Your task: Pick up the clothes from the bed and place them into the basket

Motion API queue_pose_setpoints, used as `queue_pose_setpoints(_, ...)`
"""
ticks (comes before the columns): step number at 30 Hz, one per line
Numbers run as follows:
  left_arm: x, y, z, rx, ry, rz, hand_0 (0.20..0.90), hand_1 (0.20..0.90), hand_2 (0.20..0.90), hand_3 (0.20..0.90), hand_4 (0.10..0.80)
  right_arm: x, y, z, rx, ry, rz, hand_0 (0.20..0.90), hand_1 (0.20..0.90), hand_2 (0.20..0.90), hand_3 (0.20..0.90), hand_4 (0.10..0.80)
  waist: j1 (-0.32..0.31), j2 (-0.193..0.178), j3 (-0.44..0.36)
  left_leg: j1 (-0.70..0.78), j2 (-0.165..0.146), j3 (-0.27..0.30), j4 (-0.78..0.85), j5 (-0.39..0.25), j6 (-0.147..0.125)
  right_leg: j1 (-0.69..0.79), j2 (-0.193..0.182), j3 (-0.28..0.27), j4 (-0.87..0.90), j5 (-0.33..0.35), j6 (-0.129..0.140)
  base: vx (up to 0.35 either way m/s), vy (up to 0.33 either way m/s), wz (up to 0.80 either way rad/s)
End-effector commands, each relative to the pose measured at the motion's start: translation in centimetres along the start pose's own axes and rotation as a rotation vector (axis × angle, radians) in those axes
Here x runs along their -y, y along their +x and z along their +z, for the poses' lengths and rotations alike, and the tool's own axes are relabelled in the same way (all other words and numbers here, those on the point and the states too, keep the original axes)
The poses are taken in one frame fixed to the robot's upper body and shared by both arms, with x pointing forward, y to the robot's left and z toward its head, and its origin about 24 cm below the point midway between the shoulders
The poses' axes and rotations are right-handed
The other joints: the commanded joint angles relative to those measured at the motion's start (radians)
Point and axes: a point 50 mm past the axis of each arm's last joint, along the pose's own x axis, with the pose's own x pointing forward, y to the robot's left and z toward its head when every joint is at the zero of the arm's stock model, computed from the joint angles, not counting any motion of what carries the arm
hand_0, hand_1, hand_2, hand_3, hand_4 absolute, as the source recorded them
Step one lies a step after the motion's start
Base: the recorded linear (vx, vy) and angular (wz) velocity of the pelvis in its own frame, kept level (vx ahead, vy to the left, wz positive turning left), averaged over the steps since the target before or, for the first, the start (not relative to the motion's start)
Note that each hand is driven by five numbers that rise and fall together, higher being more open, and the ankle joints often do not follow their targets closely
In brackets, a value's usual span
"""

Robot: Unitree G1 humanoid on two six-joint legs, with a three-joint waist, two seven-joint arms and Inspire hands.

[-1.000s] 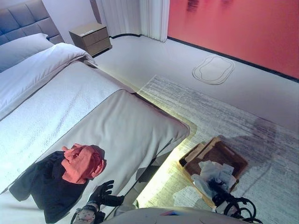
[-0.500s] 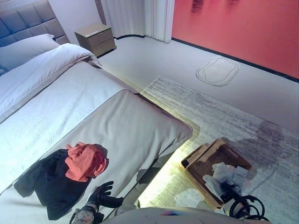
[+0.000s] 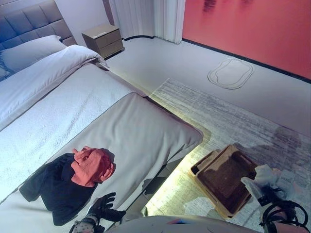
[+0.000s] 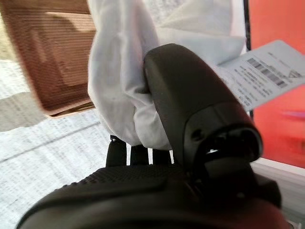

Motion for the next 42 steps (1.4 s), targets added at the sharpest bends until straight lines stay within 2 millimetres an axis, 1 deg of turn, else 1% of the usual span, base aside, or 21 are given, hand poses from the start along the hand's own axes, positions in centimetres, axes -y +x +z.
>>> queue_pose_setpoints(1, -1.3, 0.8, 2.8, 0.079, 0.047, 0.010, 0.900, 0.900, 0.900, 0.900, 0.800, -2.5, 0.0, 6.2, 0.201, 0.095, 0.115, 0.900, 0.900, 0.900, 0.900, 0.800, 0.036, -0.003, 0.018, -0.051, -0.035, -0.043, 0.001, -0.012, 0.004, 0.032, -0.003, -0.093, 0.028, -0.031, 0.029, 0.000, 0.000, 0.00)
queue_pose_setpoints(3, -1.3, 0.8, 2.7, 0.073, 0.045, 0.010, 0.900, 0.900, 0.900, 0.900, 0.800, -3.1, -0.1, 6.3, 0.201, 0.087, 0.180, 0.900, 0.900, 0.900, 0.900, 0.800, 0.037, -0.001, 0.020, -0.053, -0.035, -0.045, 0.001, -0.012, 0.003, 0.031, -0.003, -0.094, 0.027, -0.031, 0.029, 0.000, 0.000, 0.00)
queue_pose_setpoints(7, -1.1, 0.7, 2.5, 0.070, 0.053, 0.006, 0.900, 0.900, 0.900, 0.900, 0.800, -5.0, -0.7, 5.8, 0.192, 0.067, 0.336, 0.900, 0.900, 0.900, 0.900, 0.800, 0.042, 0.002, 0.023, -0.059, -0.034, -0.050, 0.001, -0.010, 0.001, 0.026, -0.005, -0.097, 0.025, -0.032, 0.026, 0.003, 0.000, 0.01)
queue_pose_setpoints(11, -0.6, 0.7, 2.4, 0.074, 0.060, 0.004, 0.900, 0.900, 0.900, 0.900, 0.800, -8.6, -2.6, 4.3, 0.188, -0.022, 0.539, 0.900, 0.900, 0.900, 0.900, 0.800, 0.047, 0.005, 0.029, -0.068, -0.033, -0.057, 0.001, -0.005, -0.003, 0.019, -0.005, -0.098, 0.022, -0.032, 0.023, 0.023, 0.005, 0.02)
queue_pose_setpoints(13, -0.5, 0.7, 2.6, 0.090, 0.057, -0.001, 0.900, 0.900, 0.900, 0.900, 0.800, -10.6, -4.0, 3.2, 0.182, -0.069, 0.645, 0.900, 0.900, 0.900, 0.900, 0.800, 0.047, 0.006, 0.034, -0.077, -0.034, -0.060, 0.001, -0.003, -0.003, 0.011, -0.005, -0.098, 0.021, -0.033, 0.020, -0.023, 0.008, 0.05)
queue_pose_setpoints(17, 0.0, 0.7, 2.8, 0.100, 0.044, -0.001, 0.900, 0.900, 0.900, 0.900, 0.800, -12.4, -5.7, 1.3, 0.159, -0.105, 0.754, 0.900, 0.900, 0.900, 0.900, 0.800, 0.046, 0.007, 0.038, -0.091, -0.035, -0.062, 0.001, 0.001, -0.004, -0.001, -0.004, -0.101, 0.022, -0.035, 0.016, -0.039, 0.010, 0.06)
queue_pose_setpoints(19, 0.2, 0.7, 2.5, 0.092, 0.038, 0.004, 0.900, 0.900, 0.900, 0.900, 0.800, -12.8, -6.4, -0.1, 0.124, -0.140, 0.798, 0.900, 0.900, 0.900, 0.900, 0.800, 0.044, 0.005, 0.038, -0.094, -0.034, -0.060, 0.001, 0.003, -0.006, -0.001, -0.003, -0.105, 0.021, -0.037, 0.015, 0.000, 0.000, 0.00)
queue_pose_setpoints(22, 0.0, 0.5, 2.0, 0.083, 0.020, 0.024, 0.900, 0.900, 0.900, 0.900, 0.800, -12.6, -6.9, -2.1, 0.090, -0.232, 0.862, 0.900, 0.900, 0.900, 0.900, 0.800, 0.046, 0.001, 0.034, -0.094, -0.032, -0.058, 0.001, 0.005, -0.009, 0.004, -0.001, -0.116, 0.024, -0.042, 0.013, -0.004, 0.001, 0.01)
queue_pose_setpoints(24, -0.2, 0.4, 1.8, 0.080, 0.001, 0.039, 0.900, 0.900, 0.900, 0.900, 0.800, -12.6, -7.5, -3.4, 0.096, -0.337, 0.905, 0.900, 0.900, 0.900, 0.900, 0.800, 0.050, -0.002, 0.031, -0.093, -0.029, -0.060, 0.001, 0.008, -0.012, 0.009, 0.001, -0.125, 0.028, -0.048, 0.010, 0.000, 0.000, 0.00)
queue_pose_setpoints(26, -0.3, 0.4, 1.7, 0.078, -0.016, 0.050, 0.900, 0.900, 0.900, 0.900, 0.800, -12.9, -8.1, -4.1, 0.122, -0.442, 0.945, 0.900, 0.900, 0.900, 0.900, 0.800, 0.060, -0.008, 0.027, -0.094, -0.026, -0.064, 0.001, 0.012, -0.014, 0.014, 0.005, -0.137, 0.036, -0.059, 0.004, -0.006, -0.009, 0.03)
queue_pose_setpoints(29, -0.5, 0.3, 1.7, 0.076, -0.037, 0.058, 0.900, 0.900, 0.900, 0.900, 0.800, -13.5, -8.8, -4.6, 0.178, -0.590, 0.983, 0.900, 0.900, 0.900, 0.900, 0.800, 0.076, -0.013, 0.024, -0.099, -0.022, -0.078, 0.005, 0.019, -0.020, 0.015, 0.010, -0.151, 0.052, -0.073, -0.006, -0.006, -0.023, 0.20)
queue_pose_setpoints(32, -0.7, 0.2, 1.4, 0.072, -0.078, 0.081, 0.900, 0.900, 0.900, 0.900, 0.800, -14.6, -9.8, -4.7, 0.274, -0.786, 1.038, 0.900, 0.900, 0.900, 0.900, 0.800, 0.124, -0.022, 0.032, -0.111, -0.014, -0.131, 0.020, 0.027, -0.035, 0.030, 0.028, -0.171, 0.067, -0.100, -0.031, 0.015, -0.050, 0.21)
queue_pose_setpoints(33, -0.7, 0.3, 1.4, 0.072, -0.078, 0.081, 0.900, 0.900, 0.900, 0.900, 0.800, -14.6, -9.8, -4.7, 0.275, -0.786, 1.037, 0.900, 0.900, 0.900, 0.900, 0.800, 0.122, -0.022, 0.030, -0.116, -0.016, -0.134, 0.019, 0.031, -0.034, 0.027, 0.027, -0.174, 0.066, -0.097, -0.029, 0.035, -0.041, 0.30)
queue_pose_setpoints(35, -0.9, 0.1, 0.9, 0.061, -0.093, 0.089, 0.900, 0.900, 0.900, 0.900, 0.800, -15.2, -10.3, -4.7, 0.335, -0.891, 1.048, 0.900, 0.900, 0.900, 0.900, 0.800, 0.155, -0.027, 0.034, -0.122, -0.007, -0.154, 0.021, 0.041, -0.049, 0.044, 0.039, -0.191, 0.066, -0.107, -0.037, 0.038, -0.029, 0.33)
queue_pose_setpoints(36, -1.1, 0.0, 0.7, 0.052, -0.083, 0.085, 0.900, 0.900, 0.900, 0.900, 0.800, -15.4, -10.5, -4.5, 0.369, -0.949, 1.045, 0.900, 0.900, 0.900, 0.900, 0.800, 0.171, -0.028, 0.035, -0.138, 0.003, -0.146, 0.019, 0.055, -0.060, 0.055, 0.045, -0.210, 0.063, -0.112, -0.038, 0.036, 0.016, 0.47)
queue_pose_setpoints(37, -1.2, -0.1, 0.4, 0.039, -0.070, 0.080, 0.900, 0.900, 0.900, 0.900, 0.800, -15.5, -10.5, -4.3, 0.394, -0.984, 1.038, 0.900, 0.900, 0.900, 0.900, 0.800, 0.181, -0.028, 0.036, -0.153, 0.019, -0.120, 0.020, 0.065, -0.070, 0.065, 0.047, -0.234, 0.064, -0.116, -0.038, 0.041, 0.047, 0.54)
queue_pose_setpoints(38, -1.2, -0.1, 0.3, 0.032, -0.035, 0.066, 0.900, 0.900, 0.900, 0.900, 0.800, -15.5, -10.3, -4.0, 0.411, -0.998, 1.018, 0.900, 0.900, 0.900, 0.900, 0.800, 0.176, -0.036, 0.037, -0.162, 0.044, -0.040, 0.031, 0.073, -0.082, 0.077, 0.042, -0.275, 0.056, -0.104, -0.029, 0.102, 0.025, 0.71)
queue_pose_setpoints(39, -1.3, -0.1, 0.5, 0.028, -0.009, 0.054, 0.900, 0.900, 0.900, 0.900, 0.800, -15.5, -10.2, -3.6, 0.427, -1.013, 0.999, 0.900, 0.900, 0.900, 0.900, 0.800, 0.164, -0.048, 0.037, -0.158, 0.071, 0.040, 0.050, 0.056, -0.101, 0.096, 0.041, -0.295, 0.045, -0.110, -0.019, 0.048, 0.108, 1.28)
queue_pose_setpoints(40, -1.4, 0.4, 1.5, 0.037, 0.033, 0.030, 0.900, 0.900, 0.900, 0.900, 0.800, -15.0, -9.7, -2.7, 0.460, -1.026, 0.960, 0.900, 0.900, 0.900, 0.900, 0.800, 0.129, -0.059, 0.046, -0.182, 0.116, 0.224, 0.122, 0.055, -0.100, 0.103, 0.019, -0.378, 0.057, -0.087, -0.010, 0.031, 0.130, 1.36)
queue_pose_setpoints(41, -1.4, 0.5, 1.8, 0.038, 0.036, 0.027, 0.900, 0.900, 0.900, 0.900, 0.800, -15.0, -9.6, -2.5, 0.470, -1.034, 0.957, 0.900, 0.900, 0.900, 0.900, 0.800, 0.122, -0.060, 0.047, -0.184, 0.120, 0.251, 0.126, 0.053, -0.096, 0.103, 0.013, -0.393, 0.066, -0.087, -0.007, -0.037, 0.252, 1.92)
queue_pose_setpoints(42, -1.3, 0.7, 2.2, 0.037, 0.041, 0.024, 0.900, 0.900, 0.900, 0.900, 0.800, -14.9, -9.4, -2.2, 0.492, -1.057, 0.952, 0.900, 0.900, 0.900, 0.900, 0.800, 0.110, -0.061, 0.049, -0.176, 0.117, 0.282, 0.117, 0.052, -0.085, 0.100, -0.001, -0.409, 0.090, -0.090, 0.000, 0.020, 0.246, 1.78)
